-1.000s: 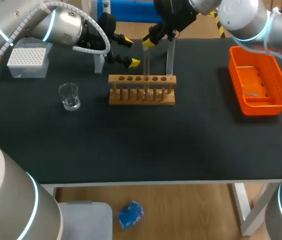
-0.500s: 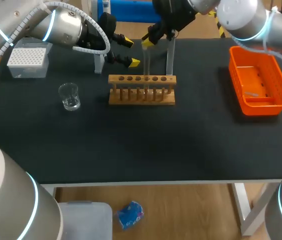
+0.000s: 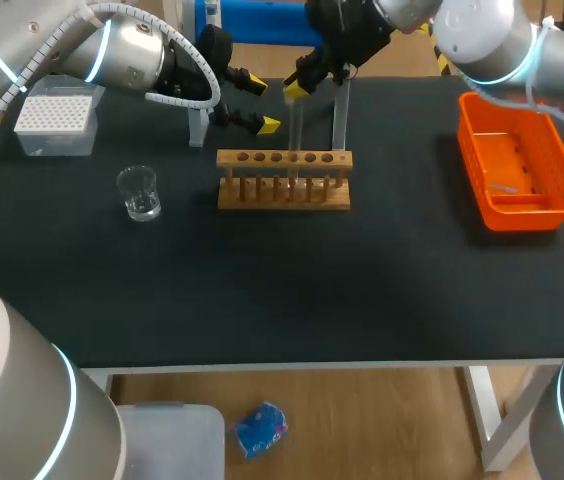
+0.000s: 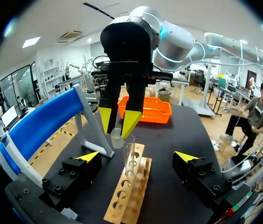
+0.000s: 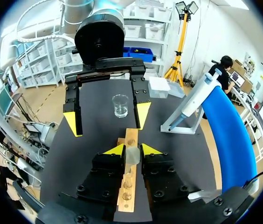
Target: Invert the test tube, pick up the pipette, mount the tip to pipette, aspirate from beaker and dispense into the tube, eject the tip, return the pipette, and cap with the stopper.
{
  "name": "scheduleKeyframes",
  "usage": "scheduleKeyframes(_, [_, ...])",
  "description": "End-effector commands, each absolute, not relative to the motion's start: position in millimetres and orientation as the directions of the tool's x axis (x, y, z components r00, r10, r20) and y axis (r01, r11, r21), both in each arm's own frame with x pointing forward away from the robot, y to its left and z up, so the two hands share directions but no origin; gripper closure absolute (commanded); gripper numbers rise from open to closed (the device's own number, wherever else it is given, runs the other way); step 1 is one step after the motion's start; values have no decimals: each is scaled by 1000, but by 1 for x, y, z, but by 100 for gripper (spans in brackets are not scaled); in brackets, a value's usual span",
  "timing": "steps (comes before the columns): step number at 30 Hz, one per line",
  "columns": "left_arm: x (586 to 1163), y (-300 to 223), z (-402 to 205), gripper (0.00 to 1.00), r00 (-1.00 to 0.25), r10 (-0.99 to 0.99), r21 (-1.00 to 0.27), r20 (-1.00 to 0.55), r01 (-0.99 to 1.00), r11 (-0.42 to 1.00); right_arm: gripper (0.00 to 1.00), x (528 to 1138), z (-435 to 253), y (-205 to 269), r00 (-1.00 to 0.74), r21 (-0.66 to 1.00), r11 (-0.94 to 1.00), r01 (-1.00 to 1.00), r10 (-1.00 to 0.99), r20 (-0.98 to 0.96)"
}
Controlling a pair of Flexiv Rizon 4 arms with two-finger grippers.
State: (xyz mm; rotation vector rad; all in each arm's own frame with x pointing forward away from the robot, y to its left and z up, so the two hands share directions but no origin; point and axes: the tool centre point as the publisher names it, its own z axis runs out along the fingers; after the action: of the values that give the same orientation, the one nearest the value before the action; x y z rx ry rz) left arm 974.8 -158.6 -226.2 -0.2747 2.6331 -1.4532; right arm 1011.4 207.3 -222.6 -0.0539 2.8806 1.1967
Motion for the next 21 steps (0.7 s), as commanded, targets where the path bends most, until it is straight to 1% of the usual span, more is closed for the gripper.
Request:
scheduleKeyframes(1, [980,-157,-227,0,-994,-15,-849,106,-98,520,100,1009,-219,204,-999,708,705,-40,-20,-36])
scheduleKeyframes(21, [980,-157,-227,0,-994,-15,-849,106,-98,520,100,1001,-208,198,-998,709,703,-59,-18,-65])
